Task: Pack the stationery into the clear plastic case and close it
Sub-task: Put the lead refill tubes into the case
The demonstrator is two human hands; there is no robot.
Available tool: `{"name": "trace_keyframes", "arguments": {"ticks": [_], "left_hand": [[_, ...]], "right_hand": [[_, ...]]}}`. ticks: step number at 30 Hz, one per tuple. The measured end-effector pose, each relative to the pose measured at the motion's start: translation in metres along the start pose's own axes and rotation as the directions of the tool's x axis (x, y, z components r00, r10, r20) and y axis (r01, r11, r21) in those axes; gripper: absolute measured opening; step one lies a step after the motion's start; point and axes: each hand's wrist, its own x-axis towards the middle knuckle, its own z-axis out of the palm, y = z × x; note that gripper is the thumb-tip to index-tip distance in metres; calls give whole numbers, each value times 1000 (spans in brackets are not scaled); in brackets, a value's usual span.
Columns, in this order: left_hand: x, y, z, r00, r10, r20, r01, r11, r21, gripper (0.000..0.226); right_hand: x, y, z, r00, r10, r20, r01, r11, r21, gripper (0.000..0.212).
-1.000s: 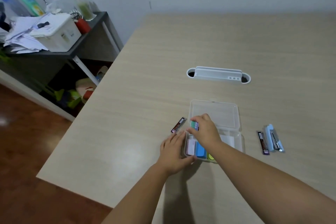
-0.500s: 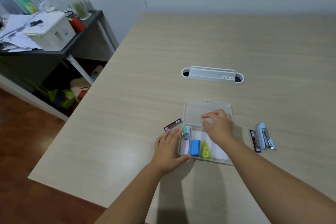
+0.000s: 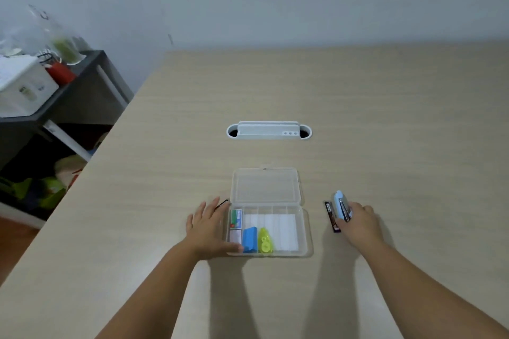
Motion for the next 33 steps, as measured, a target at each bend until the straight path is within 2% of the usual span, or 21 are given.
{"name": "trace_keyframes", "arguments": {"ticks": [2, 4, 5, 10, 12, 14, 17, 19, 21, 24, 26, 30, 33], "left_hand": [[9, -5, 1, 997, -68, -46, 61, 986, -153, 92], [17, -12, 3, 989, -112, -99, 70, 931, -358, 60], [18, -14, 4, 985, -112, -130, 55, 924, -379, 47], [15, -12, 10, 949, -143, -282, 88, 976, -199, 19], [14, -9, 9, 940, -196, -279, 152, 973, -172, 13], [13, -8, 7, 925, -289, -247, 220, 937, -271, 17], [6, -6, 3, 878, -464, -116, 327, 760, -562, 40], [-2, 1, 1, 870, -490, -62, 313, 644, -698, 49], [-12, 17, -7, 918, -392, -66, 211, 621, -755, 54], [-21, 50, -19, 994, -91, -56, 19, 670, -742, 62], [-20, 71, -19, 999, 40, -36, -54, 730, -681, 63], [-10, 107, -7, 989, 147, -5, -129, 853, -507, 58], [-5, 119, 9, 974, 226, -3, -213, 911, -354, 43]], "right_hand": [[-1, 2, -3, 999, 32, 19, -33, 999, 39, 49], [-3, 4, -4, 999, 20, 30, -22, 999, 44, 52], [-4, 5, -5, 1000, 1, 31, -2, 1000, 31, 54], [-13, 0, -2, 986, -159, -44, 136, 938, -320, 39], [-15, -5, 2, 981, -184, -58, 144, 898, -415, 36], [-14, -10, 6, 981, -178, -78, 121, 875, -468, 33], [-13, -16, 11, 989, -114, -98, 58, 890, -453, 28], [-13, -18, 10, 994, -83, -78, 43, 910, -412, 24], [-13, -19, 8, 995, -85, -49, 60, 921, -385, 16], [-14, -19, 2, 991, -107, -75, 83, 961, -265, 4], [-13, -23, -2, 981, -146, -130, 132, 985, -107, 7], [-12, -40, -15, 971, -202, -124, 227, 943, 244, 6], [-15, -46, -22, 961, -233, -152, 269, 915, 299, 14]]}}
